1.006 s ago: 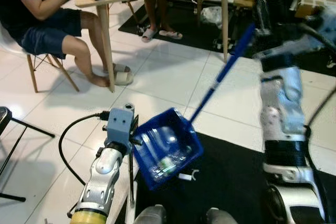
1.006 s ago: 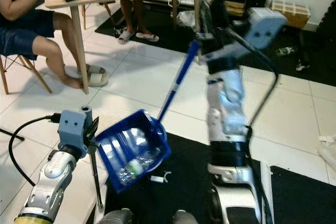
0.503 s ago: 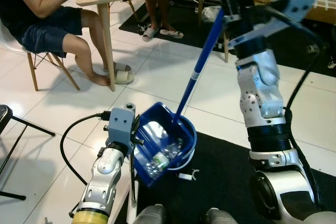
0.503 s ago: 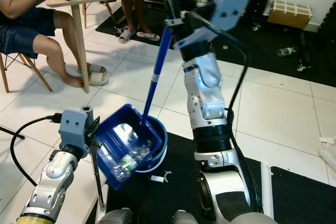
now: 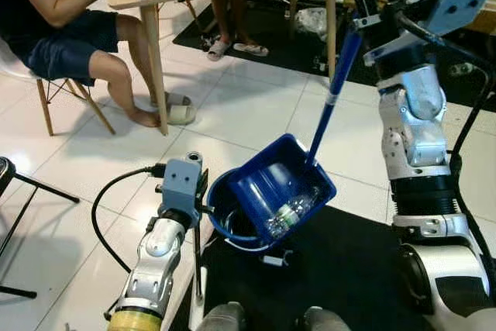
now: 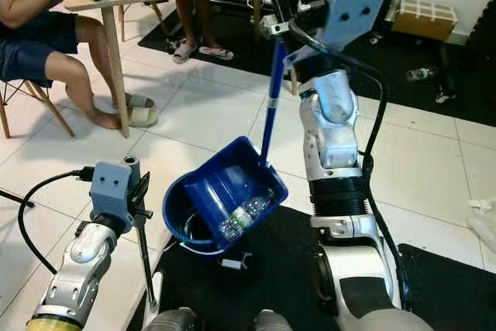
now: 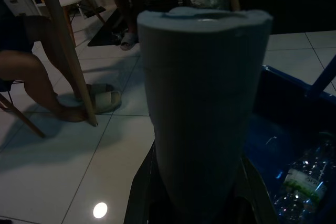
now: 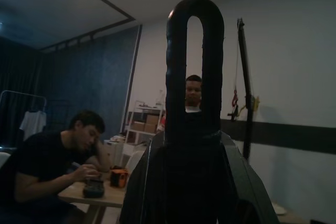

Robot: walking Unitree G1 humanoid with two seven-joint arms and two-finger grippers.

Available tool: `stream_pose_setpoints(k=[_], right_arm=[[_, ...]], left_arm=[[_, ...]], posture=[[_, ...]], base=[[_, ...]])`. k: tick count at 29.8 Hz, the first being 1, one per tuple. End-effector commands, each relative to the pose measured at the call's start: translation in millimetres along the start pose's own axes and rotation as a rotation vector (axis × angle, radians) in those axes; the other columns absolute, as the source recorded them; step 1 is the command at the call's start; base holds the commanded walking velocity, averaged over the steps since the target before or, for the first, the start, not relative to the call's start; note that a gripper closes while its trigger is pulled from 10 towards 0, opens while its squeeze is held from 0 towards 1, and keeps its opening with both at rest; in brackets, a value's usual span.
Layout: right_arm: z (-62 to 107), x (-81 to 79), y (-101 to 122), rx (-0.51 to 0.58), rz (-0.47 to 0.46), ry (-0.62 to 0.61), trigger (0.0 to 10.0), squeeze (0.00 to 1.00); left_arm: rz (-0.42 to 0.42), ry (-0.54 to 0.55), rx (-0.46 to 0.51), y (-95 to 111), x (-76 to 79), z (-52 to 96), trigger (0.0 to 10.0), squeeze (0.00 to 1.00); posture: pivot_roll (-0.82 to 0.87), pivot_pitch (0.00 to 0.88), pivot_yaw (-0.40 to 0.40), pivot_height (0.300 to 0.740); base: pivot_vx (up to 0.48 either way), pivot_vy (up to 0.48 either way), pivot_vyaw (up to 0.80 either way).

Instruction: Sweep floor

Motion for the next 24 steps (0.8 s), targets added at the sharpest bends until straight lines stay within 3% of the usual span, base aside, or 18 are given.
stream_pose_setpoints(k=[1, 10, 18, 24], right_arm=[[-3.8, -3.3, 10, 0.041, 0.051, 0.022, 10.0, 0.00], [-6.4, -4.5, 11, 0.051, 0.064, 0.027, 10.0, 0.00], [-17.0, -8.4, 16, 0.095, -0.015, 0.024, 10.0, 0.00], [-28.2, -23.2, 13, 0.102, -0.038, 0.059, 10.0, 0.00]], left_arm=[[-0.015, -0.004, 0.014, 3, -0.2, -1.6, 10.0, 0.00], [-0.017, -0.003, 0.013, 2, -1.1, -1.6, 10.0, 0.00], [-0.020, -0.006, 0.014, 2, -1.2, -2.2, 10.0, 0.00], [-0.020, -0.007, 0.014, 2, -0.4, -1.9, 10.0, 0.00]], posture=[[0.04, 0.024, 0.028, 0.740], [0.05, 0.021, 0.027, 0.740], [0.05, 0.021, 0.030, 0.740], [0.06, 0.028, 0.028, 0.740]], base=[[0.000, 0.000, 0.00], [0.000, 0.000, 0.00], [0.000, 0.000, 0.00], [0.000, 0.000, 0.00]])
Point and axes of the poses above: a point about 5 cm out from each wrist's last joint towards the gripper, its own z axis pointing back from the gripper into the wrist, its own y axis along the axis of the wrist's last joint, x = y × z, the point moved 5 cm from there along -z, pointing out of the wrist towards the gripper, and after that the axes turned 12 degrees about -z, right-handed, at the moved point
